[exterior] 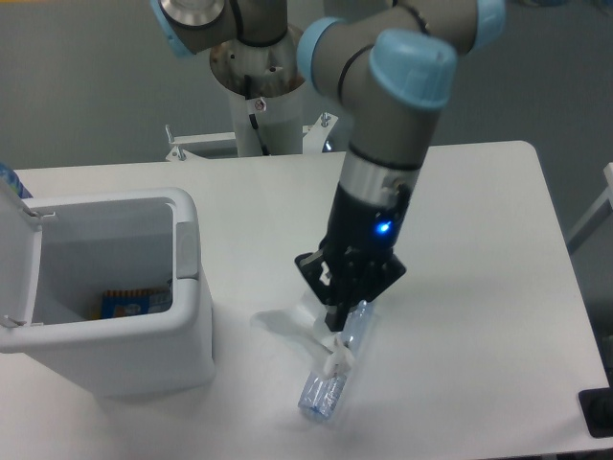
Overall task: Place the trash in the trash can
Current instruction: 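Lift the wrapper and carry it over the white trash bin, then open the gripper to drop the wrapper into the bin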
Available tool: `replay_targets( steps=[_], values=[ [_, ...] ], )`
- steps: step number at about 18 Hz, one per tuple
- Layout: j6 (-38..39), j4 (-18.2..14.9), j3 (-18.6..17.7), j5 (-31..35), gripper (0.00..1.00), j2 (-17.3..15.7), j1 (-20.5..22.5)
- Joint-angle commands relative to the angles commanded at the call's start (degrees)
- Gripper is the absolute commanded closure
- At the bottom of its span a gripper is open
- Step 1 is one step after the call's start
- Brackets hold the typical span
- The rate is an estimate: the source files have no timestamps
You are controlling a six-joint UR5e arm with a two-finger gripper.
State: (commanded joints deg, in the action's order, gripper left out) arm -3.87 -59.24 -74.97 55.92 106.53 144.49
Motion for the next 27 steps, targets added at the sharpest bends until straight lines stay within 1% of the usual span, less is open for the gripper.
replay_targets(
  steps=[2,4,6,8,9,12,14,17,19,23,27],
  values=[
    [0.2,-0.1,-0.1,-1.3,1.00,-0.9,0.4],
    [2.0,-0.1,-0.1,-1.6,1.00,-1.8,-0.3],
    [3.3,-0.1,-0.3,-4.7,1.00,-2.3,-0.7],
    [3.8,-0.2,-1.2,-6.0,1.00,-4.0,-1.3],
    [3.9,-0.3,-2.0,-6.0,1.00,-4.5,-2.4],
    [3.4,-0.1,-6.8,-6.0,1.00,-7.8,-4.5],
    [3.1,0.2,-9.7,-5.9,1.00,-9.2,-6.4],
    [2.4,0.3,-11.8,-5.7,1.00,-10.0,-9.9],
    [2.0,0.3,-12.2,-5.6,1.00,-10.0,-11.6],
    [2.0,0.4,-12.5,-5.6,1.00,-9.8,-13.8],
    [2.0,0.4,-14.1,-5.6,0.99,-9.8,-15.3]
  ],
)
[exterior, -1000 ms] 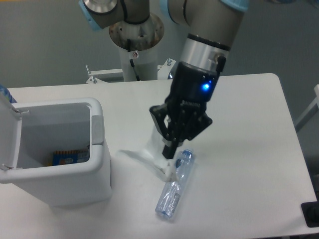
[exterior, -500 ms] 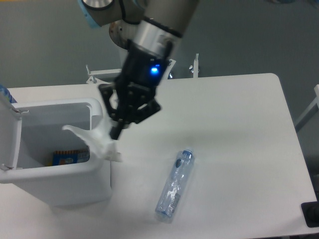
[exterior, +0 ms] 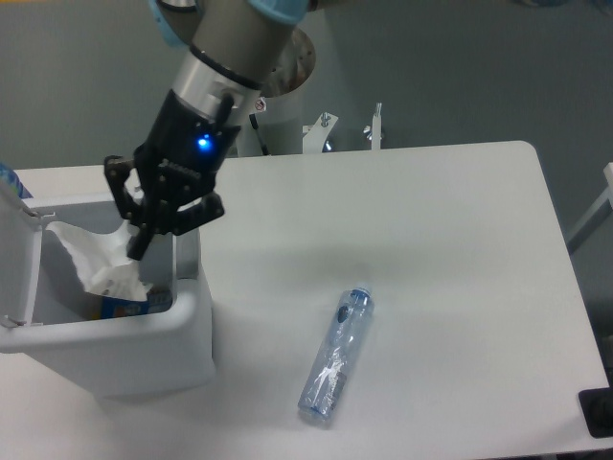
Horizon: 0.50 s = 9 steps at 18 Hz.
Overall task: Place the trash in the trash can
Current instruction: 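Open the gripper to drop the wrapper into the bin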
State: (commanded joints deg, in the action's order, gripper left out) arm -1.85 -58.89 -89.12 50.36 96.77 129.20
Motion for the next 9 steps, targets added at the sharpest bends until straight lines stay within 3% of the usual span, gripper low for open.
replay_targets(
  steps=[2,3,4,5,6,7,9],
  values=[
    [0.0,0.0,0.1,0.0,0.95,-0.2,0.0],
    [0.0,0.0,0.1,0.0,0.82,-0.2,0.0],
    [-0.3,0.0,0.1,0.0,0.51,-0.3,0.0],
    [-1.2,-0.1,0.2,0.0,0.38,-0.3,0.0],
    [-2.4,-0.1,0.3,0.2,0.15,-0.4,0.1],
    [-3.9,-0.1,0.5,0.4,0.00,-0.4,0.1],
    [-4.3,-0.2,0.5,1.5,0.00,-0.4,0.1]
  ],
)
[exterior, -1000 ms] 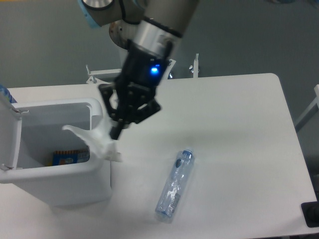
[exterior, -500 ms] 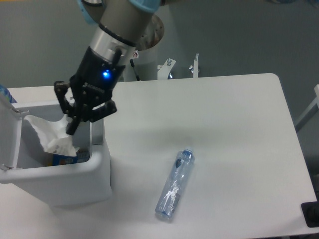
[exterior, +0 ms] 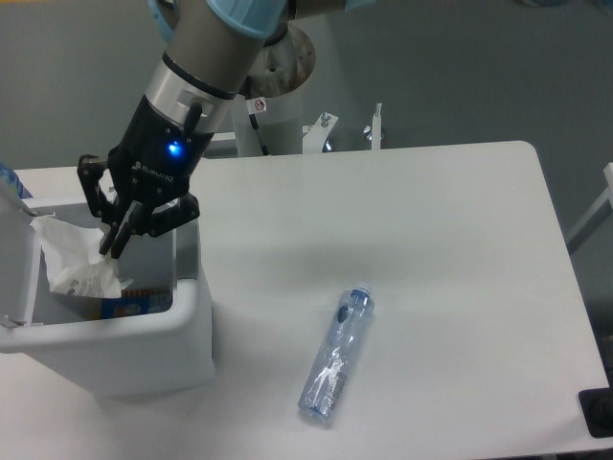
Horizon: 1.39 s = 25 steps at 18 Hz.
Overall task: Place the trash in the trash can
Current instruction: 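Open the gripper to drop the wrapper into the bin, then move the open gripper back over the clear plastic water bottle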
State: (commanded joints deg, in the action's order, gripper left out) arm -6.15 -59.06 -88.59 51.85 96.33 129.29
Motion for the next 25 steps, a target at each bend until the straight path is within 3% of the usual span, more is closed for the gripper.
replay_targets(
  steps=[6,15,25],
  values=[
    [-1.1,0.2,0.2,0.2,0.00,0.2,1.1],
    [0.6,4.3,2.4,0.1,0.00,1.5,9.7],
    [-1.4,4.0,4.7,0.4,0.00,1.9,19.4]
  ],
)
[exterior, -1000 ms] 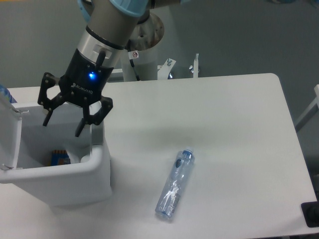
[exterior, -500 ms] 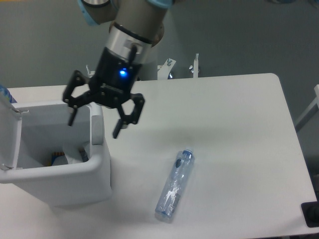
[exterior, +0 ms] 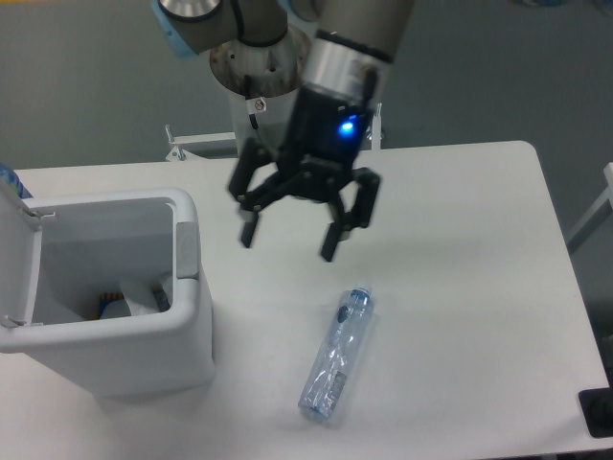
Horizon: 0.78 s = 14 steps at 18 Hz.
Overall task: Place the trash in the trash can
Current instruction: 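Move the open gripper back over the clear plastic water bottle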
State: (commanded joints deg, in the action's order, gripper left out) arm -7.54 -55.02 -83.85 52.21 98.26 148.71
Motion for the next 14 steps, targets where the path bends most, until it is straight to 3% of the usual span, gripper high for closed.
replay_targets(
  steps=[3,6,12,14],
  values=[
    [-7.4,-0.4,-1.0,1.3,0.00,0.9,1.1],
    [-15.5,-0.6,-1.3,9.0,0.00,2.9,1.1],
    [-24.3,0.1,1.3,11.3,0.00,11.1,0.8],
    [-25.1,2.0,2.7,11.3,0.00,14.2,0.8]
  ],
)
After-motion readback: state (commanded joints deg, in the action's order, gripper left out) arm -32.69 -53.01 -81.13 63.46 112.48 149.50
